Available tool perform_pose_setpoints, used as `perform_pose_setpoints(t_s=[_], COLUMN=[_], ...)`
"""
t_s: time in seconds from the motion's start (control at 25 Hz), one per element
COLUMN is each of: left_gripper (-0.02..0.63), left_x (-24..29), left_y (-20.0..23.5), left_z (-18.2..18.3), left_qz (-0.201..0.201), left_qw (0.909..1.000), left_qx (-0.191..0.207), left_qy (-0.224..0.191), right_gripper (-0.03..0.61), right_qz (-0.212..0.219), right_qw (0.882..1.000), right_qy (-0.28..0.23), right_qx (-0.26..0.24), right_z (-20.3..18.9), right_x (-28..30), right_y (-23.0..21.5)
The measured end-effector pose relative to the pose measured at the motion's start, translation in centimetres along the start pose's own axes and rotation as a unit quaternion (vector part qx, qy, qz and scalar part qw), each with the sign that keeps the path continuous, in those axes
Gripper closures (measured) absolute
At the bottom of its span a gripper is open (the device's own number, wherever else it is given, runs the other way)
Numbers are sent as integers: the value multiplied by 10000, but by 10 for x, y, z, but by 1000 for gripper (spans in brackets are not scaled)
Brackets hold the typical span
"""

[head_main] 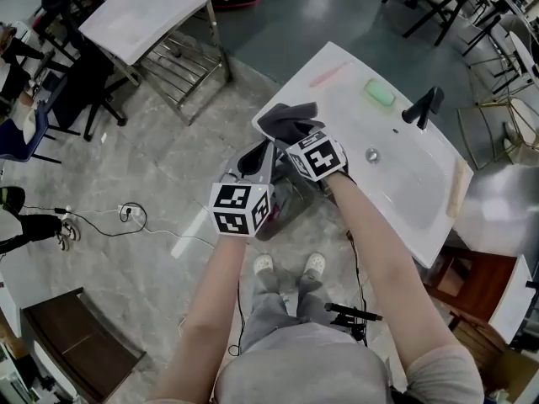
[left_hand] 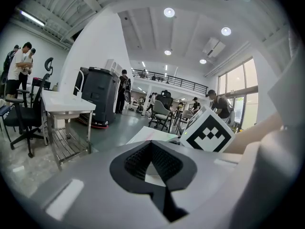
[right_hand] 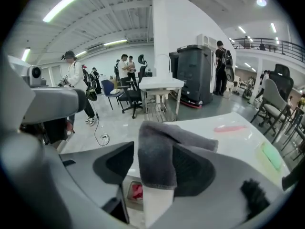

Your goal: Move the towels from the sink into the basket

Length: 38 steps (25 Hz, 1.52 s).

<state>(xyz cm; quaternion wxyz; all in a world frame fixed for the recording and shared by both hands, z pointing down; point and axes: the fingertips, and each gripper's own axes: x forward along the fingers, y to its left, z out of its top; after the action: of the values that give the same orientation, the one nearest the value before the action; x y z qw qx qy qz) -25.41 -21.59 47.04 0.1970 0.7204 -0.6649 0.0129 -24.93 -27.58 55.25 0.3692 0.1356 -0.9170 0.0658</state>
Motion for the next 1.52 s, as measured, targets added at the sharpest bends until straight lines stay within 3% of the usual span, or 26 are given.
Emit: perform_pose_setpoints(t_s=[0.36, 0.68, 0.84, 0.88, 1.36, 1.52], left_gripper=[607, 607, 607, 607, 607, 607], left_x=[4, 1, 1, 1, 0, 0], left_y=[6, 12, 9, 8, 0, -4], left_z=[-2, -3, -4, -4, 6, 11], left_qz=[34, 75, 32, 16, -93, -115], left_qw=[10000, 9999, 9999, 9999, 9999, 9999], left_qx=[-28, -111, -138, -137, -29, -5], left_qy=[-6, 2, 4, 4, -58, -102], right_gripper=[331, 334, 385, 497, 506, 508], right_qz=[47, -326, -334, -423, -545, -536], right_qw=[9988, 9984, 9985, 9983, 9981, 9985], right_qy=[457, 307, 319, 294, 19, -106], right_qx=[-188, -333, -288, -263, -277, -45], right_z=[-17, -17, -16, -17, -9, -6], right_x=[27, 29, 26, 24, 0, -12], right_y=[-3, -5, -6, -9, -11, -10])
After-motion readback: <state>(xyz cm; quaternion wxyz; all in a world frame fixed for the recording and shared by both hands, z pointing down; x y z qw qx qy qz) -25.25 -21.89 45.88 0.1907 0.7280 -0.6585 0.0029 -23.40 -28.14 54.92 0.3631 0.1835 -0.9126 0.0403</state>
